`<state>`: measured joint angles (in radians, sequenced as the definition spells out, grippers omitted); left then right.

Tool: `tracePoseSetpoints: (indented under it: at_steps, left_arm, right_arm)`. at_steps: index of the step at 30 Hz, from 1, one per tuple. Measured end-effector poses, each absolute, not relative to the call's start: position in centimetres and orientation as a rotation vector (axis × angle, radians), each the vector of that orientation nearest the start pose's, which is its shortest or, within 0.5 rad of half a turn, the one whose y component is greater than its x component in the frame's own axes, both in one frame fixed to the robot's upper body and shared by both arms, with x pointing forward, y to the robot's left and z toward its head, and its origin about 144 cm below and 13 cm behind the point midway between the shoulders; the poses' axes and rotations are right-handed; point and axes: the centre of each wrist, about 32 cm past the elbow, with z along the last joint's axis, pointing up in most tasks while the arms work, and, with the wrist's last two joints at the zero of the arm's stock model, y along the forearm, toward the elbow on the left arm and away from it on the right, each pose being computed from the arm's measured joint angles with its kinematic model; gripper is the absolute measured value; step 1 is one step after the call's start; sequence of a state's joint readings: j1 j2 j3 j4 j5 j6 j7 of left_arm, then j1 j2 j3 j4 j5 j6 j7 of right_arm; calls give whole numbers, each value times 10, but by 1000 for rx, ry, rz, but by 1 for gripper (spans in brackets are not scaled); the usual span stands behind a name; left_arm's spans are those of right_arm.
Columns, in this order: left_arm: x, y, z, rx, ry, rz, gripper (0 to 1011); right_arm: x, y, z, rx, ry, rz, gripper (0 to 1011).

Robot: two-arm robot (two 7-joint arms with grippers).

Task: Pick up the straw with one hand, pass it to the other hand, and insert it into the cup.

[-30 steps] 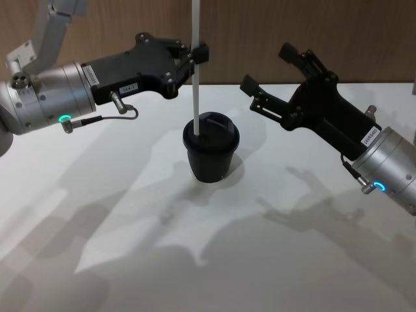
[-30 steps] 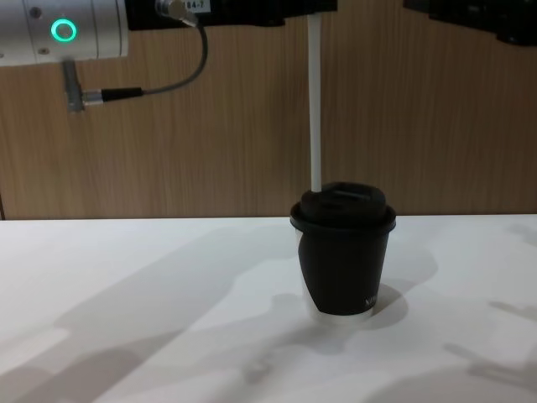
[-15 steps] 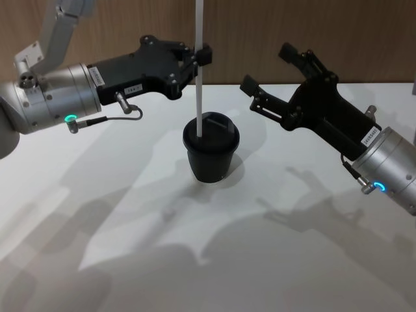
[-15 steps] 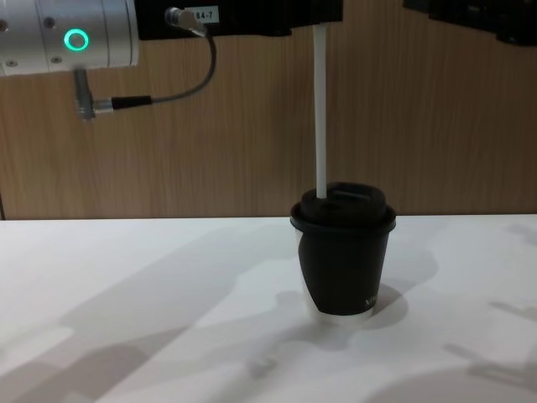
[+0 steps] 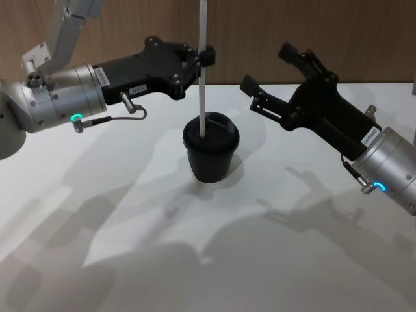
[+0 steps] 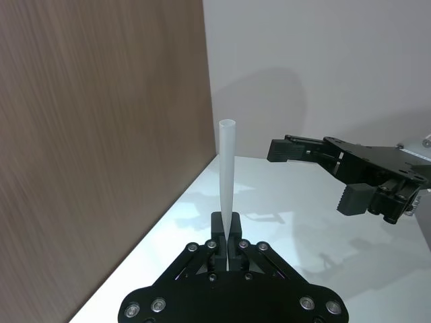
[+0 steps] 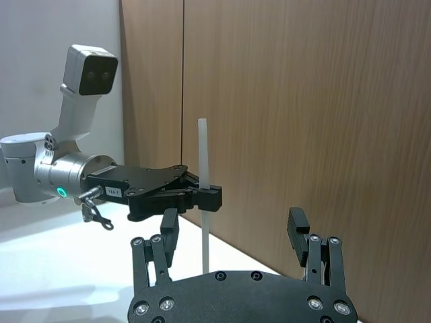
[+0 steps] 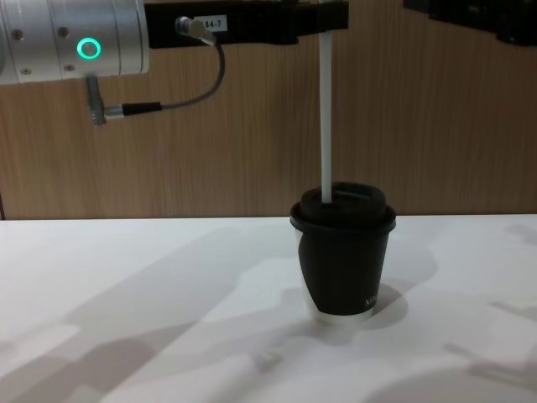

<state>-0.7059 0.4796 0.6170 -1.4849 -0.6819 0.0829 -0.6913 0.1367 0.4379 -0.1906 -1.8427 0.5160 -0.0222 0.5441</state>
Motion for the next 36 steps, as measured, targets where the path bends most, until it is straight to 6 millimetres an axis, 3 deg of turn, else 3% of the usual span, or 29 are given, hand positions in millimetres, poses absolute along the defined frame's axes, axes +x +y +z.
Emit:
tracePoseSetpoints:
  at_steps: [23, 29, 36]
  left_arm:
    - [583, 208, 1323, -53, -183, 367, 16]
    - [583, 208, 1323, -51, -183, 368, 151]
    - [583, 208, 1323, -49, -182, 369, 380]
  right_arm:
    - [471, -263, 1268, 233, -233, -718, 1001]
    - [471, -263, 1268, 233, -233, -718, 1001]
    - [471, -263, 1268, 233, -233, -718, 1001]
